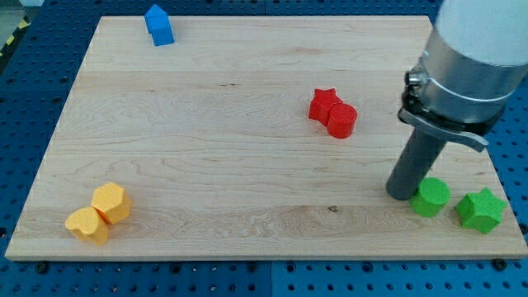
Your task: Separate the red blocks
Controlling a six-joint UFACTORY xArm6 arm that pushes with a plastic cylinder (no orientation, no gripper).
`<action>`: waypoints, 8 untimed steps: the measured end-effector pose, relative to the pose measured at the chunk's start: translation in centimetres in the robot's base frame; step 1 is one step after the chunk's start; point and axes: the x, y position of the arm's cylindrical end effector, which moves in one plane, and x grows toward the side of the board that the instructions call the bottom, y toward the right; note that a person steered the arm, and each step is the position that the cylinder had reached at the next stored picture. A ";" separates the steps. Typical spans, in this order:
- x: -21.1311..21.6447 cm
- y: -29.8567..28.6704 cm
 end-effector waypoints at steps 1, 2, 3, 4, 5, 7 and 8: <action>-0.3 0.6; -4.9 0.6; -8.3 0.6; -10.3 0.5; -12.4 -1.2; -12.8 -8.7; -13.0 -9.4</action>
